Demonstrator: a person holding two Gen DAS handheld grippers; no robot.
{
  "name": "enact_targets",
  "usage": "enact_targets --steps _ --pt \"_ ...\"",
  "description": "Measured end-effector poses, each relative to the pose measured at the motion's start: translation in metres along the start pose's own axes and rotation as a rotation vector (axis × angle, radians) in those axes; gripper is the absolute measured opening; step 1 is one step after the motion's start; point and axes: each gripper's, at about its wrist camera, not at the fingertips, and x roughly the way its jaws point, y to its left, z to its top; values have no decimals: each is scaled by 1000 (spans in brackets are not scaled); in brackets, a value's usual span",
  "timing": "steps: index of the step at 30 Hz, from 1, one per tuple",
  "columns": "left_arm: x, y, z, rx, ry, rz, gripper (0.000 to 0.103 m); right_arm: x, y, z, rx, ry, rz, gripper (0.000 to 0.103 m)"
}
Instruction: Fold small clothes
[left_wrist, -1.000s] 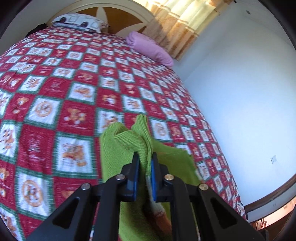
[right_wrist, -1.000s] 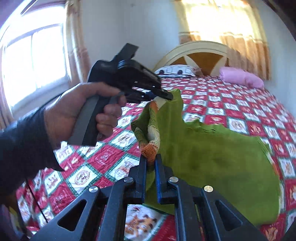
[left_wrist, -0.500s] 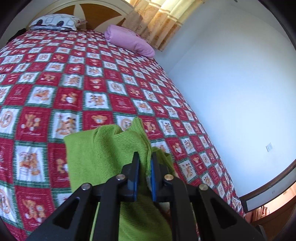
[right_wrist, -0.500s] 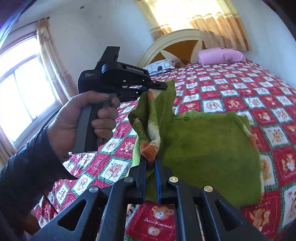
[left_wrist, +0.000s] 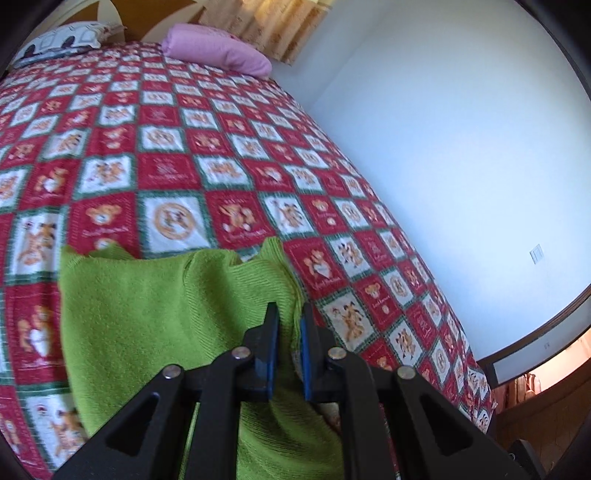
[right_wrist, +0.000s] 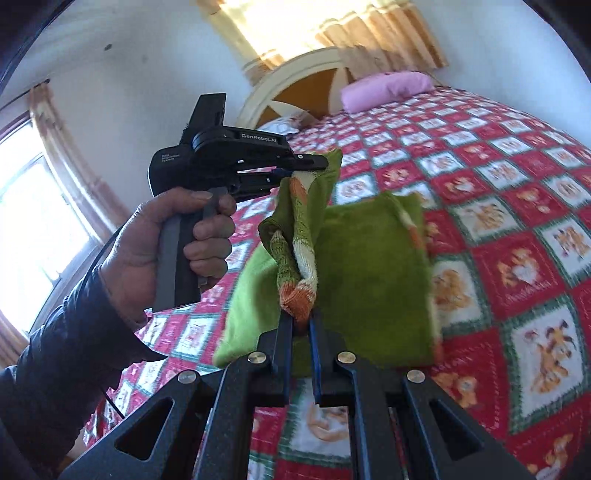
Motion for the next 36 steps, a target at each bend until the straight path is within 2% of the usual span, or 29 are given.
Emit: enact_targets --steps 6,9,11,12,14,15,16,17,18,19,20,21,22,24,26,27,29,32,34,36 --pt "38 -5 -4 4 35 18 11 -6 -28 -5 51 2 -57 7" --pt "52 -6 -10 -8 36 10 16 -3 -45 -8 85 6 -89 7" --pt "48 -8 -16 -1 30 21 31 3 -58 -12 126 27 -100 7" --pt "42 -9 -20 7 23 23 42 5 -64 -14 141 38 -103 7" --pt "20 -10 -30 42 -15 12 55 7 -71 -19 166 52 -100 7" --pt "5 -10 -37 74 -43 28 65 7 -73 -21 169 56 -94 7" --pt "-5 -9 -42 97 -67 44 71 6 -72 -21 164 52 -95 8" --pt "-22 -7 -53 133 -98 76 73 4 -71 -21 157 47 -102 10" --pt "-31 -5 -60 154 -114 106 76 1 -69 -20 149 36 -108 12" --pt "-44 -2 -70 183 -135 153 77 -6 -66 -17 140 19 -131 22" --pt "-63 2 -87 214 -172 193 77 -11 -64 -15 132 5 -154 40" --pt "-77 6 -99 229 -202 210 81 -18 -61 -11 118 -25 -183 50" --pt "-86 9 -110 244 -219 237 91 -29 -57 -4 100 -72 -208 59" --pt "-108 14 -142 269 -264 293 97 -38 -46 9 66 -104 -213 59" --pt "-121 17 -173 290 -278 325 99 -36 -37 19 37 -98 -171 59" --pt "-120 18 -181 298 -267 334 101 -30 -30 24 19 -83 -146 59" --pt "-111 20 -197 315 -230 357 102 -13 -18 31 -26 -50 -149 59" --pt "-88 22 -204 306 -155 393 102 23 -12 34 -43 18 -174 59" --pt "-81 22 -206 305 -140 390 102 47 -17 34 -25 68 -194 59" --pt "-73 24 -201 292 -138 453 102 62 -20 31 -25 88 -226 59"
